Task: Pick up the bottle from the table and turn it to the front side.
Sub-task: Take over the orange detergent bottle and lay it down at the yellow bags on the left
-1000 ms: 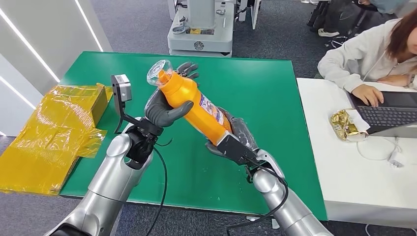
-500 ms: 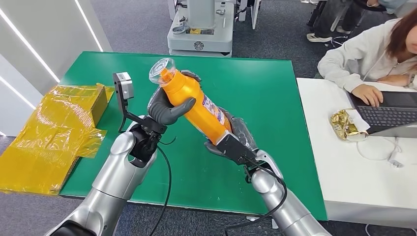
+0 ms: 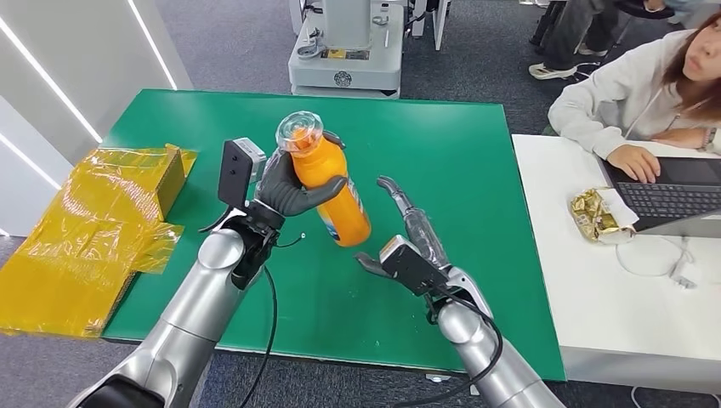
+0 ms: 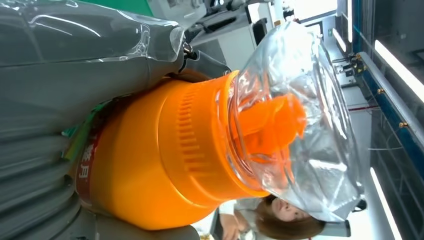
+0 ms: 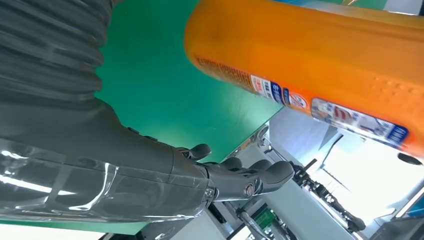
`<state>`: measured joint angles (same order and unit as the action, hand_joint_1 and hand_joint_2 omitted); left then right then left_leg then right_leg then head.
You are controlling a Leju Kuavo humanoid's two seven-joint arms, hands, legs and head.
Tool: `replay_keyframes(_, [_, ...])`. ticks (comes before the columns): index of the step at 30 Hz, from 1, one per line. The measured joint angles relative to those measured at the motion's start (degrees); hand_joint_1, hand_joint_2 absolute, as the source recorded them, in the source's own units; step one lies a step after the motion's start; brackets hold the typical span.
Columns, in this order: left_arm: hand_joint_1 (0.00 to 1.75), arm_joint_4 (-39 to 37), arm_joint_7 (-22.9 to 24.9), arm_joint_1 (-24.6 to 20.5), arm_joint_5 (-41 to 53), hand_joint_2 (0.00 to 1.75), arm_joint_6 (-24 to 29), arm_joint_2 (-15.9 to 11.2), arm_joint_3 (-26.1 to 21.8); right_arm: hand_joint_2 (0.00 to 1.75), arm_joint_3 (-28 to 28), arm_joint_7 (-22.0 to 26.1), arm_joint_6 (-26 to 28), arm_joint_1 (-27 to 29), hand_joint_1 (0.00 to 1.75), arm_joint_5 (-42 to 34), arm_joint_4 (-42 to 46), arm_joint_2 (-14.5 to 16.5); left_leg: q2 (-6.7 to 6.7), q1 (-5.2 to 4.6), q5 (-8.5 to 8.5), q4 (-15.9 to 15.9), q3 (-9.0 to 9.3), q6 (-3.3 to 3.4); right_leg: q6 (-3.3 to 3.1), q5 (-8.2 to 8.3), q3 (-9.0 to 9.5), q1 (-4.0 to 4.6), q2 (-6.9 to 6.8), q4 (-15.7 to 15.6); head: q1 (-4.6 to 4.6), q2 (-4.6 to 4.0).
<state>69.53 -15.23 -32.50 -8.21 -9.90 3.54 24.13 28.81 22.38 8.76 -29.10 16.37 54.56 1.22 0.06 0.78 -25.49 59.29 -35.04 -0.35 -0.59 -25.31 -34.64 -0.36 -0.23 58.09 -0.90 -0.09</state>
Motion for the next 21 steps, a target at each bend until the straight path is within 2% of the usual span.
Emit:
replay_keyframes(2, [1.75, -0.5, -0.4, -0.3, 5.3, 1.75, 2.9, -0.4, 0.0, 1.75, 0.0, 0.0, -0.1, 1.0, 0.0, -0.4, 1.4, -0.7, -0.03, 0.0, 0.0, 0.0, 0.0, 0.0, 0.0, 0.0, 0.0, 0.0, -0.04, 0.0, 0.01, 0.0])
replay_keyframes(8, [1.75, -4.0, -0.8, -2.9, 30.9, 1.75, 14.5, -4.0, -1.1, 1.75, -1.1, 0.4, -0.3, 7.7, 0.0, -2.5, 12.0, -5.2, -0.01, 0.0, -0.01, 0.0, -0.03, -0.01, 0.0, -0.01, -0.02, 0.0, 0.0, 0.0, 0.01, 0.0])
replay_keyframes(13, [1.75, -7.7, 3.3, -5.0, 57.1, 1.75, 25.0, -7.7, -1.1, 1.75, -4.4, 0.5, -0.2, 13.9, 0.0, -2.1, 22.8, -7.3, 0.01, 0.0, -0.02, 0.0, -0.03, -0.01, 0.0, -0.01, -0.04, 0.0, 0.02, 0.0, 0.01, 0.0])
replay_keyframes(18, [1.75, -9.5, 5.6, -5.0, 64.5, 1.75, 26.9, -9.2, -1.0, 1.75, -6.9, 0.6, -0.4, 17.1, 0.0, -1.6, 28.8, -8.2, 0.0, 0.0, -0.01, 0.0, -0.04, -0.01, 0.0, -0.02, -0.04, 0.0, 0.01, 0.0, 0.01, 0.0])
replay_keyframes(21, [1.75, -10.0, 9.0, -4.9, 72.5, 1.75, 28.0, -9.8, -0.8, 1.75, -8.7, 0.9, 0.0, 19.5, 0.0, -0.8, 31.9, -8.5, 0.0, -0.01, -0.02, 0.0, -0.05, -0.01, 0.0, -0.02, -0.03, -0.01, 0.0, 0.0, 0.01, 0.0])
